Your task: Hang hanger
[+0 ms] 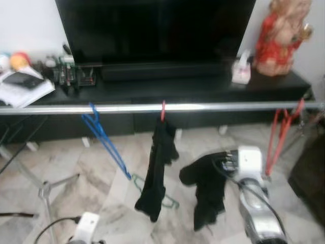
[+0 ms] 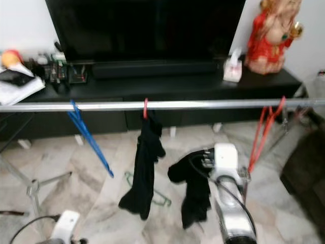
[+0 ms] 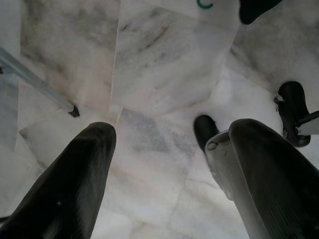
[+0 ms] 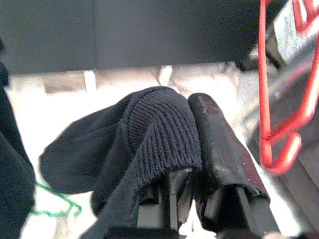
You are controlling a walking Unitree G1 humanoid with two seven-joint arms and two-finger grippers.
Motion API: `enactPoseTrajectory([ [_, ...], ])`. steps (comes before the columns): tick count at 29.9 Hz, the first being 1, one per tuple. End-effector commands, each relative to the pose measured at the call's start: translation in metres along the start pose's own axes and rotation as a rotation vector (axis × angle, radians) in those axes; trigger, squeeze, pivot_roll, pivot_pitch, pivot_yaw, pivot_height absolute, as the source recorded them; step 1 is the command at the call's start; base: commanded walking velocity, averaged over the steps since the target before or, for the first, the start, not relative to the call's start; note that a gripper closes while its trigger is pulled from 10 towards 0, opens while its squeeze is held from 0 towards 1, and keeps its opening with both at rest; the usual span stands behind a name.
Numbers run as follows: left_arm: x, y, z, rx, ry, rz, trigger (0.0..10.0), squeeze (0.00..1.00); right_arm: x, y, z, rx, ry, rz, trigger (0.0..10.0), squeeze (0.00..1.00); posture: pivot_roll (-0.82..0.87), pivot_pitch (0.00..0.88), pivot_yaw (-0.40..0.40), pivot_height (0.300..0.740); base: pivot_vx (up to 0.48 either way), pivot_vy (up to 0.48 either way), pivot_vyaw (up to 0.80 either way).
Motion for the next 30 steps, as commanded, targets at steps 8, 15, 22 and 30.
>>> enactPoseTrajectory([
  [8, -0.002, -0.004, -0.01, 0.0, 0.073, 0.021, 10.0, 0.0, 0.001, -0.028, 0.004, -0.005, 0.017, -0.072, 10.0, 0.0, -0.11, 0.03, -0.052, 0.74, 0.0, 0.0, 0.0],
  [15, -0.004, 0.003, -0.017, -0.094, 0.153, 0.099, 10.0, 0.0, 0.001, -0.038, 0.003, -0.004, 0.03, -0.103, 10.0, 0.0, -0.1, 0.032, -0.054, 0.74, 0.0, 0.0, 0.0],
  [22, -0.011, 0.017, -0.028, -0.157, 0.274, 0.242, 10.0, 0.0, 0.002, -0.046, -0.003, -0.002, 0.057, -0.132, 10.0, 0.0, -0.09, 0.037, -0.058, 0.74, 0.0, 0.0, 0.0],
  [30, -0.015, 0.027, -0.029, -0.196, 0.3, 0.332, 10.0, 0.0, 0.001, -0.053, -0.009, -0.012, 0.08, -0.161, 10.0, 0.0, -0.07, 0.037, -0.071, 0.74, 0.0, 0.0, 0.0],
])
Point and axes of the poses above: a point about 5 cm out from each wrist's last joint towards the gripper, its own x axis pointing out of the wrist towards the gripper, its own y axis along the axis of the wrist's last joint, z = x × y, the point moved 5 cm from there along x, pointing out of the wrist towards the gripper, and after that the axes turned 3 degrees about x, right-handed, at the moved point
